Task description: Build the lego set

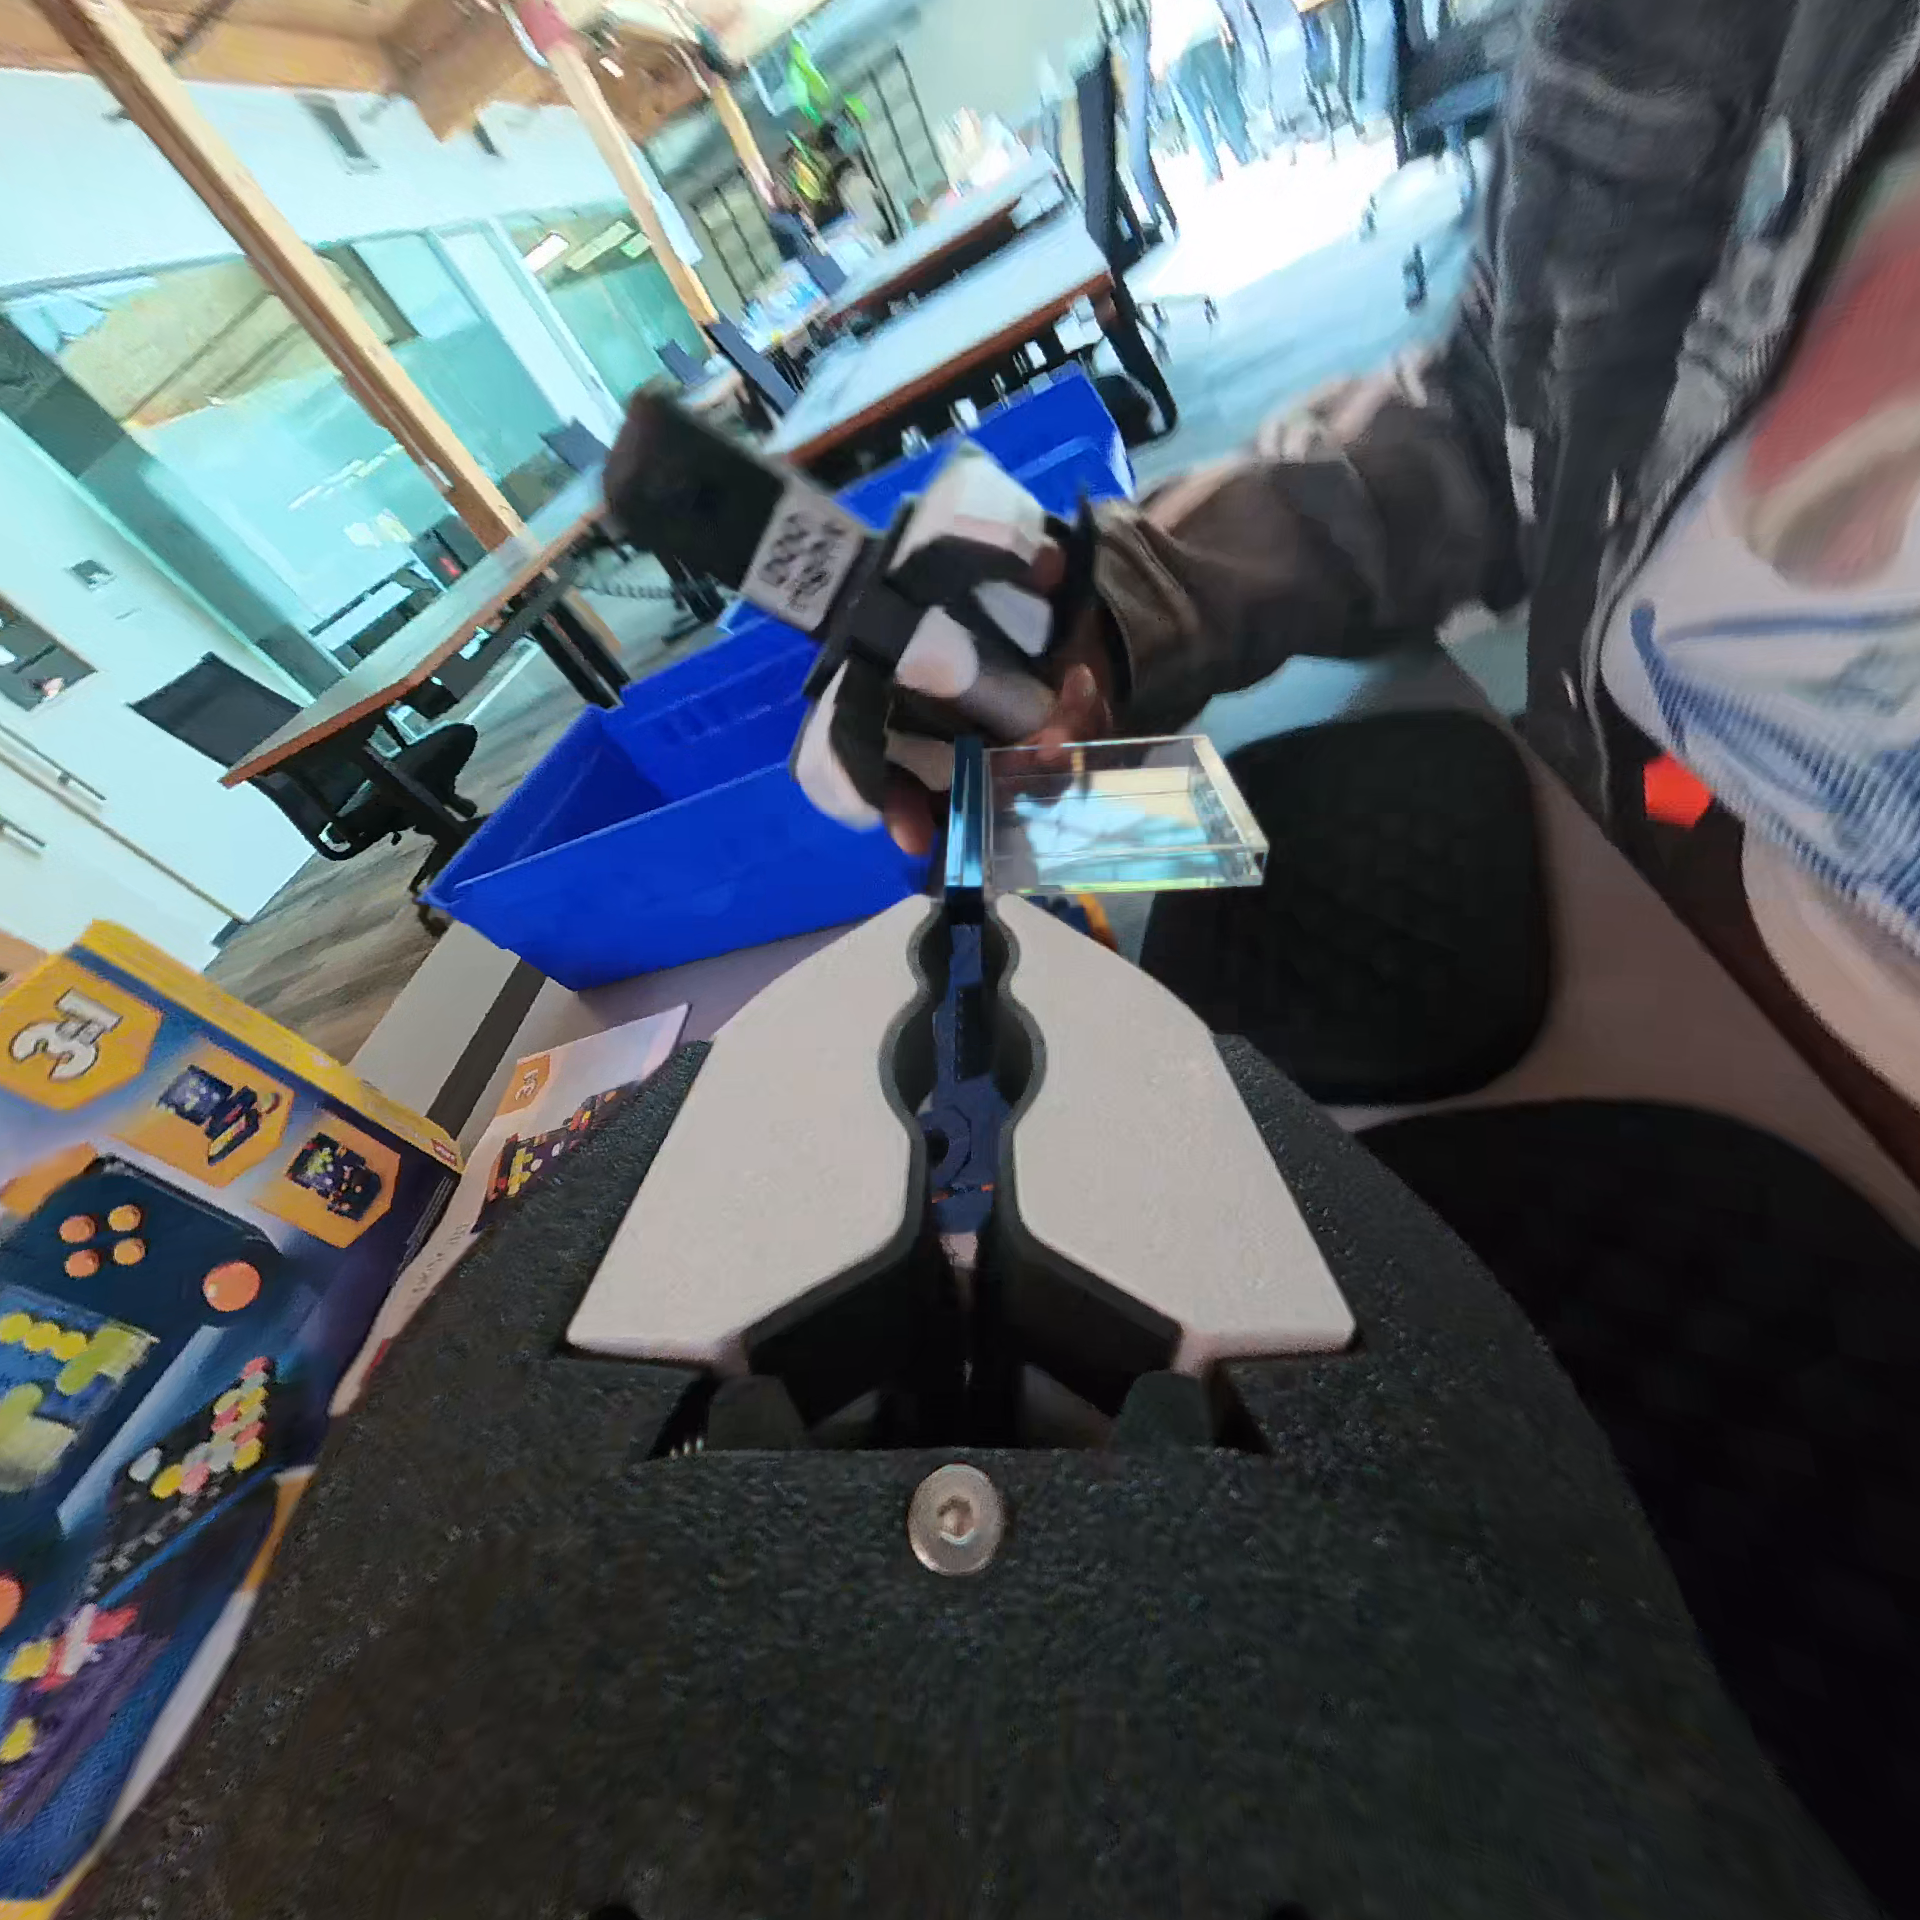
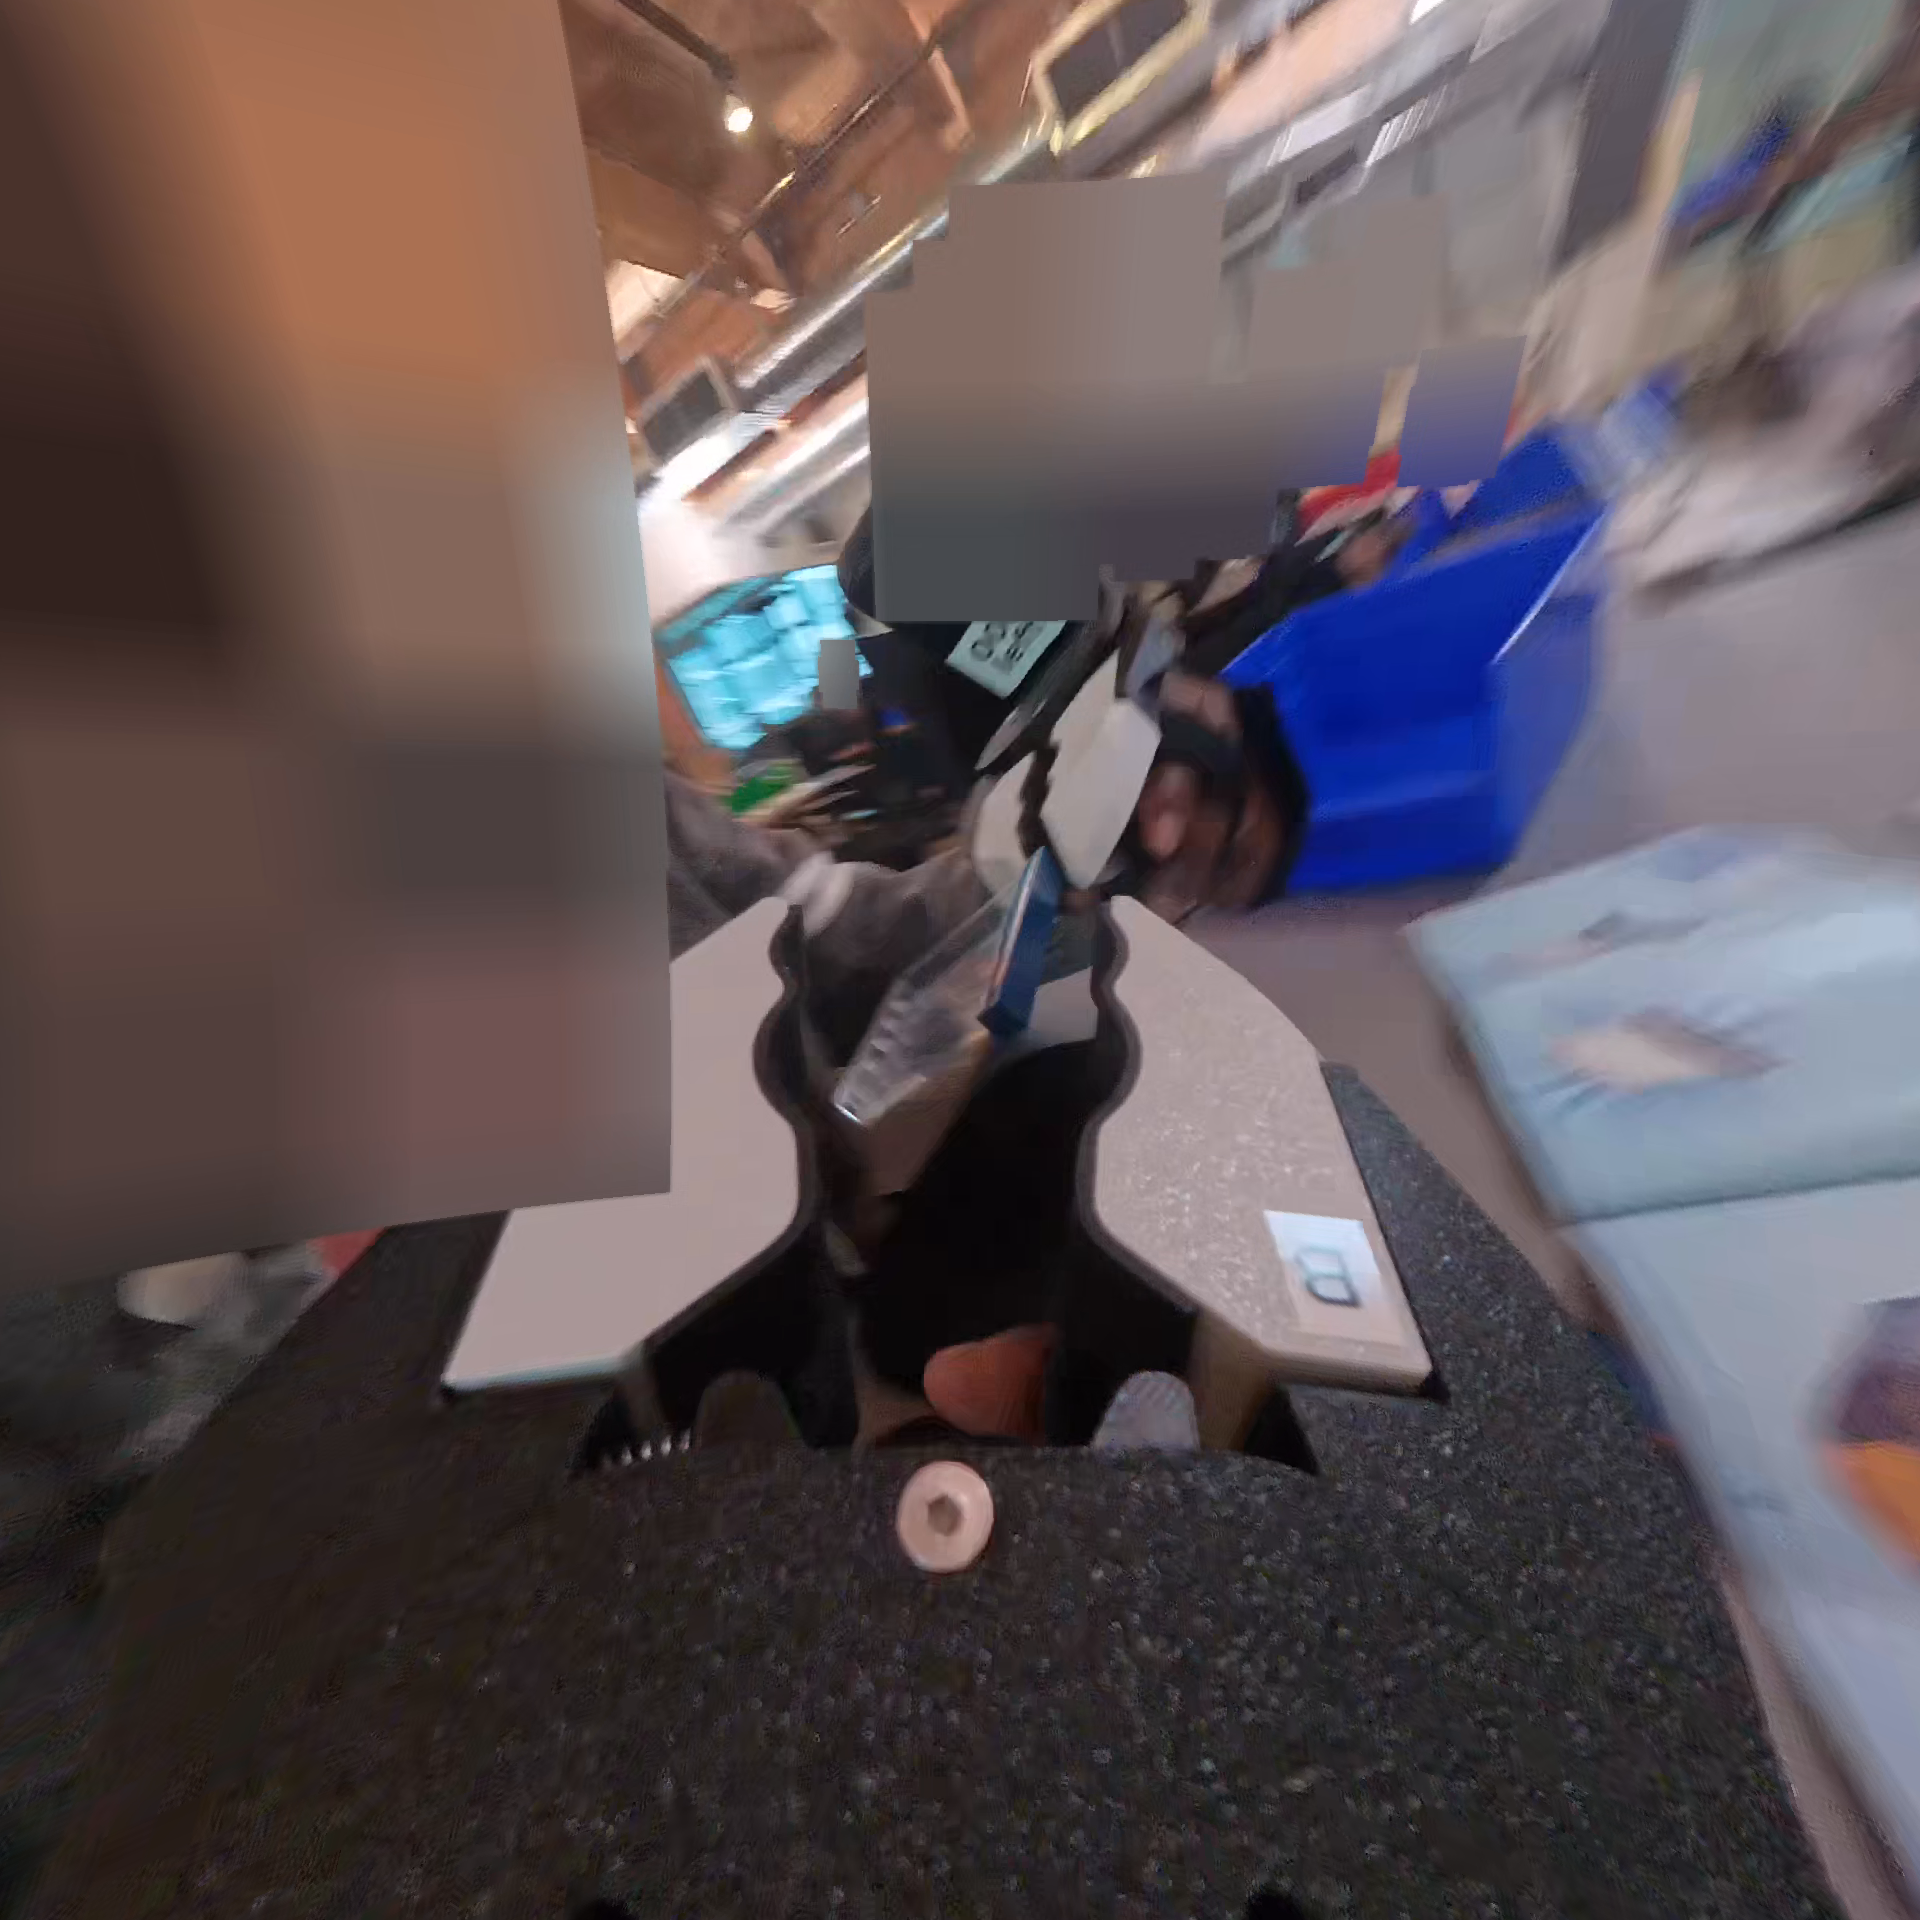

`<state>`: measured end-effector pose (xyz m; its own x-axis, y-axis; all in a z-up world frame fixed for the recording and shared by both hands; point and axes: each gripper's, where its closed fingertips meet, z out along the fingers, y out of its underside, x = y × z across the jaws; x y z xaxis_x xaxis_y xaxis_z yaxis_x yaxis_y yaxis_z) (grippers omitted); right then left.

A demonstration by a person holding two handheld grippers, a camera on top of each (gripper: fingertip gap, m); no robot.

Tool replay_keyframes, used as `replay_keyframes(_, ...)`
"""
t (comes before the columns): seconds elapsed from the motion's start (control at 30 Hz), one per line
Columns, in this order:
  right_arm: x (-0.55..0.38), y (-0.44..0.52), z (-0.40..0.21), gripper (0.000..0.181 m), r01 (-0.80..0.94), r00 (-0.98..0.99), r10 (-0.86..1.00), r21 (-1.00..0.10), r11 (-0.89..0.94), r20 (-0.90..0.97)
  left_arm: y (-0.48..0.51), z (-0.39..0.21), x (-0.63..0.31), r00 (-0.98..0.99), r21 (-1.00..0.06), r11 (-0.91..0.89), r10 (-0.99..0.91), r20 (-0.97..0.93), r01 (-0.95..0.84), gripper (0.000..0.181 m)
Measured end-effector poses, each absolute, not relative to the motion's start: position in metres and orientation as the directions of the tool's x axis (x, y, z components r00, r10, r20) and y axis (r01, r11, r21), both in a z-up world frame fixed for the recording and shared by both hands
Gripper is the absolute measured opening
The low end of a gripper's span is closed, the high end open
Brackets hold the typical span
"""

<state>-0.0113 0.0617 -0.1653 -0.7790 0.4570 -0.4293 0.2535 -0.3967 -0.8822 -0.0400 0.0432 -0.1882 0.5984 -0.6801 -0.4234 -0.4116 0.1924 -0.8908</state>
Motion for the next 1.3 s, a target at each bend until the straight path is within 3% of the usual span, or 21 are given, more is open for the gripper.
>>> replay_keyframes(0.1,-0.005,0.077,-0.157,0.037,-0.142,-0.665,0.747,-0.985,-0.093,0.025,0.041,-0.181,-0.044,0.637,-0.938,0.169,-0.696,-0.33,-0.301,0.005)
replay_keyframes(0.2,-0.003,0.069,-0.166,0.027,-0.212,-0.587,0.764,-0.962,0.174,0.268,0.039,-0.177,-0.041,0.636,-0.952,0.174,-0.712,-0.299,-0.254,0.005)
replay_keyframes(0.33,-0.004,0.06,-0.165,0.011,-0.244,-0.586,0.739,-0.942,0.229,0.332,0.039,-0.178,-0.036,0.624,-0.947,0.182,-0.717,-0.313,-0.265,0.005)
replay_keyframes(0.7,-0.002,0.056,-0.175,0.006,-0.213,-0.617,0.703,-0.935,0.283,0.353,0.038,-0.181,-0.031,0.635,-0.948,0.184,-0.707,-0.312,-0.26,0.005)
replay_keyframes(0.8,-0.001,0.065,-0.171,0.005,-0.281,-0.545,0.71,-0.895,0.346,0.445,0.046,-0.181,-0.034,0.705,-0.981,0.106,-0.683,-0.19,-0.161,0.01)
replay_keyframes(0.87,0.0,0.07,-0.167,0.006,-0.335,-0.473,0.695,-0.84,0.426,0.541,0.049,-0.187,-0.036,0.696,-0.999,-0.037,-0.717,0.035,0.013,0.031)
replay_keyframes(0.97,0.002,0.069,-0.167,0.006,-0.359,-0.446,0.647,-0.786,0.504,0.618,0.043,-0.179,-0.027,0.491,-0.92,-0.218,-0.793,0.361,0.325,0.03)
replay_keyframes(1.03,0.002,0.068,-0.166,0.006,-0.364,-0.437,0.63,-0.766,0.529,0.642,0.042,-0.178,-0.019,0.376,-0.862,-0.305,-0.804,0.46,0.405,0.029)
replay_keyframes(1.17,-0.001,0.07,-0.171,0.006,-0.347,-0.406,0.589,-0.714,0.608,0.699,0.043,-0.187,-0.001,0.337,-0.876,-0.33,-0.828,0.447,0.351,0.014)
replay_keyframes(1.3,-0.007,0.083,-0.165,0.011,-0.298,-0.357,0.688,-0.775,0.556,0.631,0.061,-0.185,-0.023,0.485,-0.894,-0.222,-0.776,0.403,0.388,0.008)
